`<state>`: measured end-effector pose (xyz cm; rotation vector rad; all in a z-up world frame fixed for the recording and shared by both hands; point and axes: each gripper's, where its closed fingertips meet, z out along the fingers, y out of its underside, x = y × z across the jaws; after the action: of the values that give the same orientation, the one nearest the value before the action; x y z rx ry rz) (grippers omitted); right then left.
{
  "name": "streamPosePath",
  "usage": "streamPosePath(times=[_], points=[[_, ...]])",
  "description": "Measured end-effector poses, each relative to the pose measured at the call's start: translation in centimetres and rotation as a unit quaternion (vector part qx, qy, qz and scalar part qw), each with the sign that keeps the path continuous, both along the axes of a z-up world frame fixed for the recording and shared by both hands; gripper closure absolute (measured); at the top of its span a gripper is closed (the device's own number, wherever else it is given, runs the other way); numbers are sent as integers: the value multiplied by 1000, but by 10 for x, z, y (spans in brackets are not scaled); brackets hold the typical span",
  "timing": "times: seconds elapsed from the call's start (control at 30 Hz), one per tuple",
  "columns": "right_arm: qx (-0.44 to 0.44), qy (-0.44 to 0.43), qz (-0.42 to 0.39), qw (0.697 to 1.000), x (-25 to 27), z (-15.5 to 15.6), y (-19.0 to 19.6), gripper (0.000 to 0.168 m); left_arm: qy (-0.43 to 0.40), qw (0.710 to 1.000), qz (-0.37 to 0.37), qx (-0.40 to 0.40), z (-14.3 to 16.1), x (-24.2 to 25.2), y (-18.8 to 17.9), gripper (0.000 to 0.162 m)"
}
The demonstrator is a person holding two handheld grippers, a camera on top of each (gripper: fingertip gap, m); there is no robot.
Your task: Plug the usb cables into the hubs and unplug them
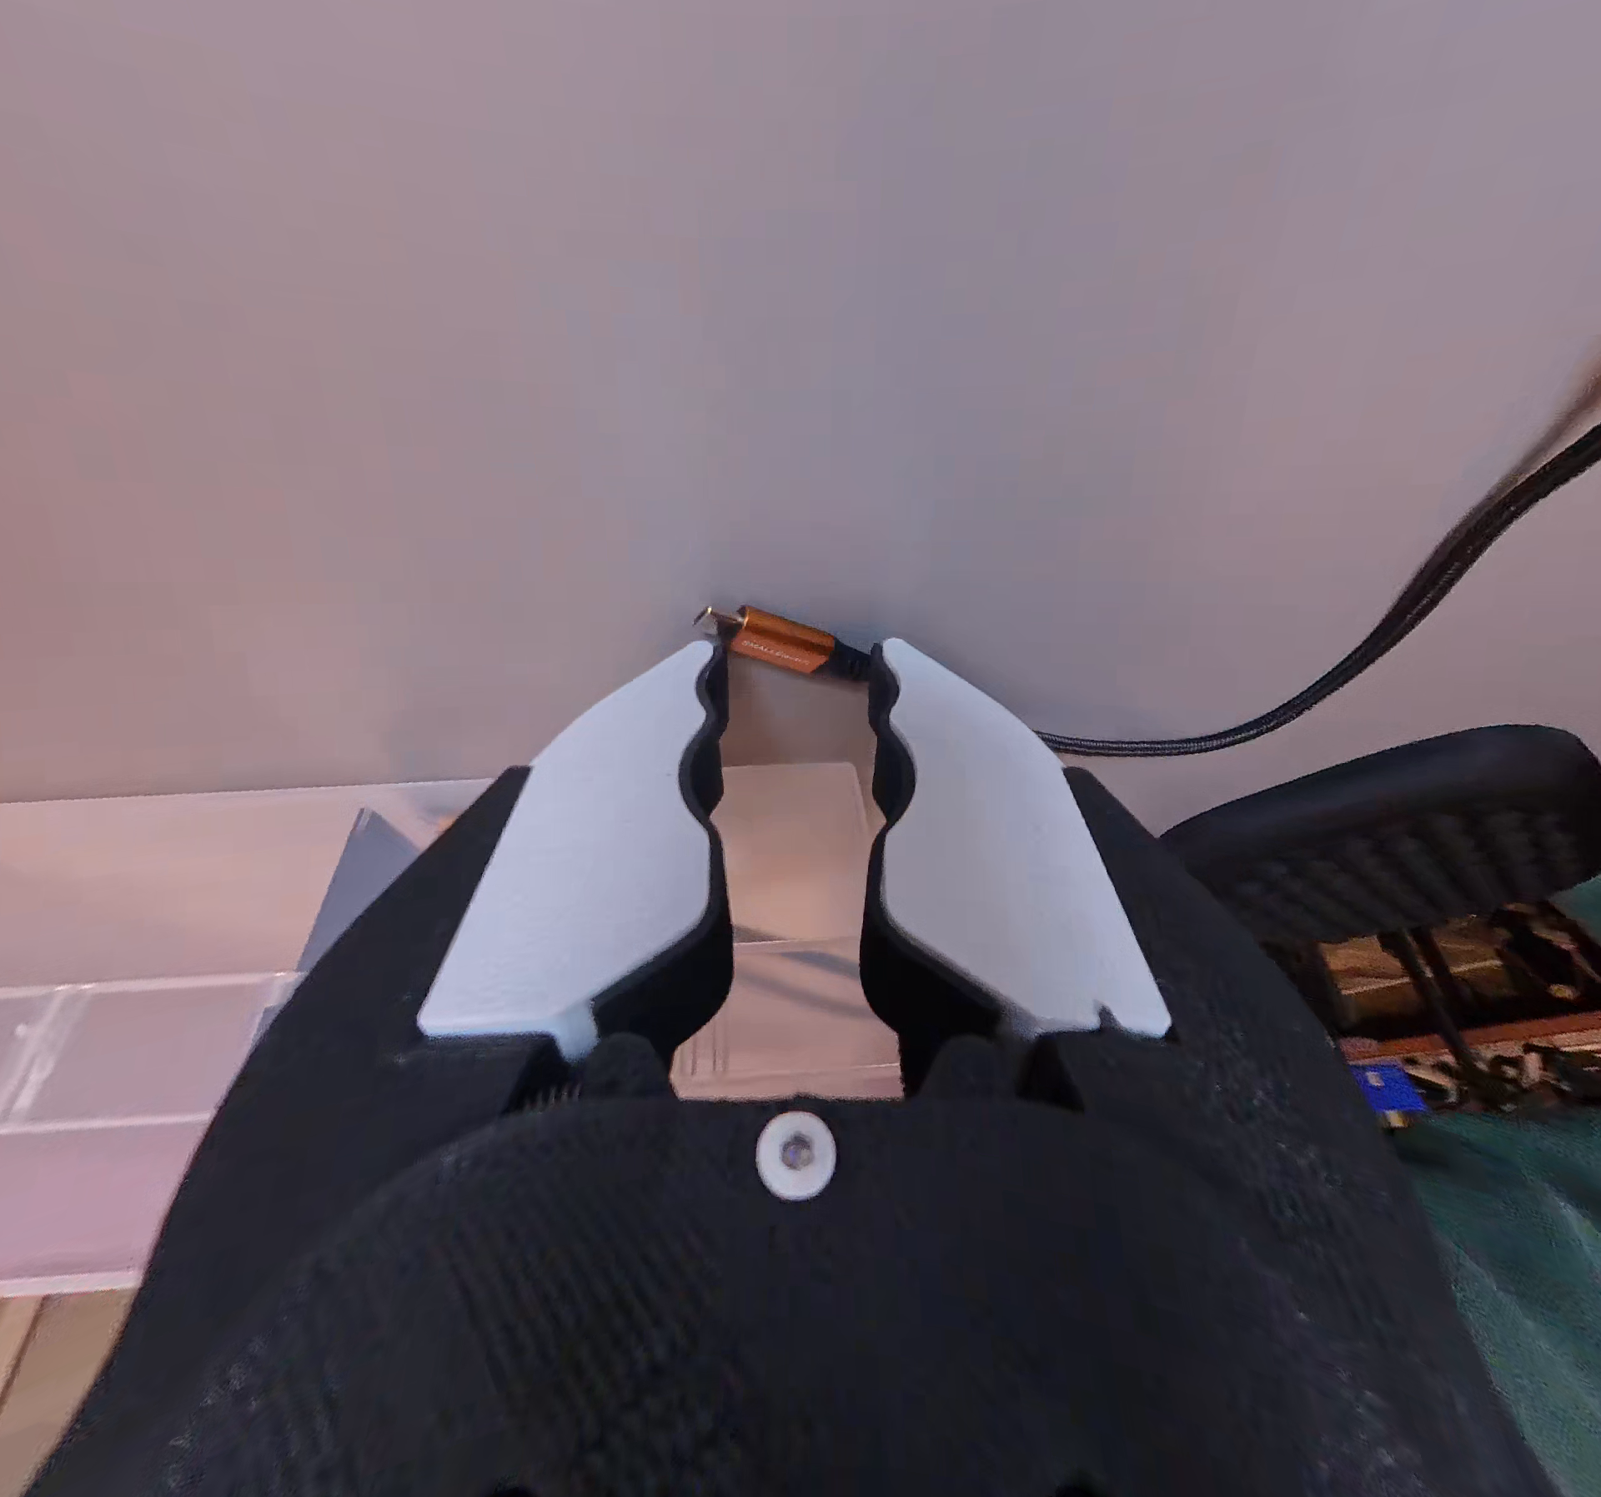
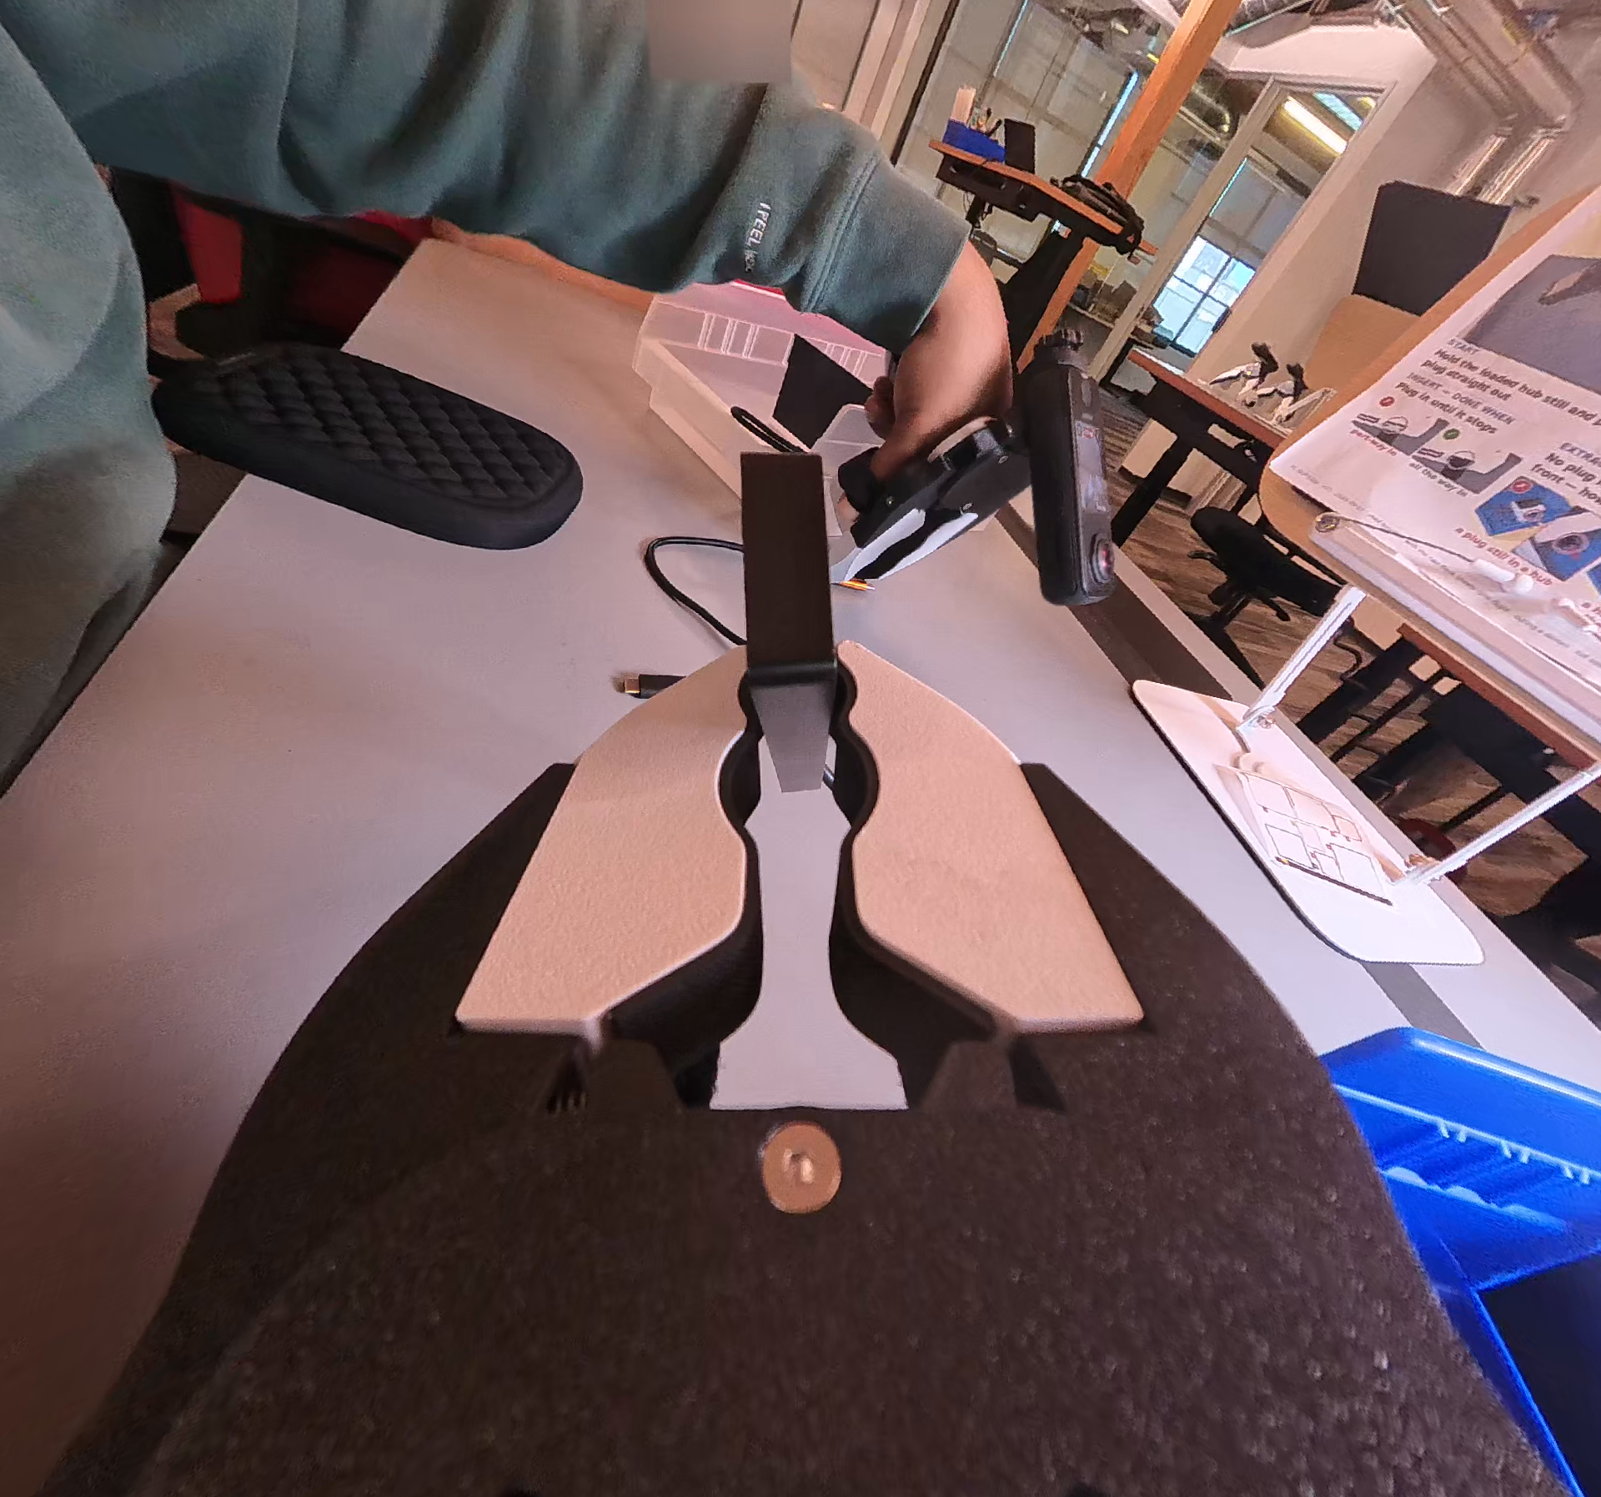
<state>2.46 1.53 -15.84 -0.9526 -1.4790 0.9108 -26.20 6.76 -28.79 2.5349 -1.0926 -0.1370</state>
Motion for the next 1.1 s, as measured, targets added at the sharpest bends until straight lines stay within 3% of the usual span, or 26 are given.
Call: streamPosePath(times=[0.03, 0.07, 0.1, 0.27, 0.37, 0.43, 0.5, 0.53, 0.63, 0.7, 0.8, 0.97, 1.1], points=[[0, 0, 0, 1000, 0, 0, 0, 156, 2, 1000, -11, 6, 0, 0, 2, 131], [1, 0, -1, 1000, 1, 0, 0, 157, -2, 999, -21, 24, 1, 2, 7, 148], [3, 0, -2, 1000, 1, 1, 0, 156, -11, 997, -26, 66, 3, 4, 19, 154], [1, 8, -9, 1000, 3, 5, 3, 156, -52, 976, -35, 211, 52, 9, 50, 155], [3, 10, -12, 1000, 4, 6, 4, 157, -87, 939, -39, 330, 104, 16, 63, 155], [5, 12, -15, 1000, 5, 7, 4, 157, -119, 911, -53, 391, 134, 28, 54, 155], [5, 15, -17, 1000, 6, 9, 5, 157, -156, 902, -89, 393, 143, 47, 23, 155], [3, 17, -18, 1000, 6, 9, 6, 157, -185, 903, -109, 371, 140, 59, 0, 156], [-3, 18, -17, 1000, 5, 9, 7, 157, -284, 902, -174, 275, 125, 95, -78, 136], [-5, 16, -16, 1000, 3, 9, 7, 157, -332, 882, -193, 274, 125, 111, -98, 132], [-3, 12, -17, 1000, 2, 7, 6, 156, -375, 858, -164, 310, 120, 127, -87, 139], [-4, 15, -22, 1000, 4, 8, 6, 156, -331, 875, -161, 314, 52, 129, -45, 137], [-8, 19, -23, 1000, 6, 9, 7, 157, -314, 889, -184, 279, 8, 134, -35, 135]])
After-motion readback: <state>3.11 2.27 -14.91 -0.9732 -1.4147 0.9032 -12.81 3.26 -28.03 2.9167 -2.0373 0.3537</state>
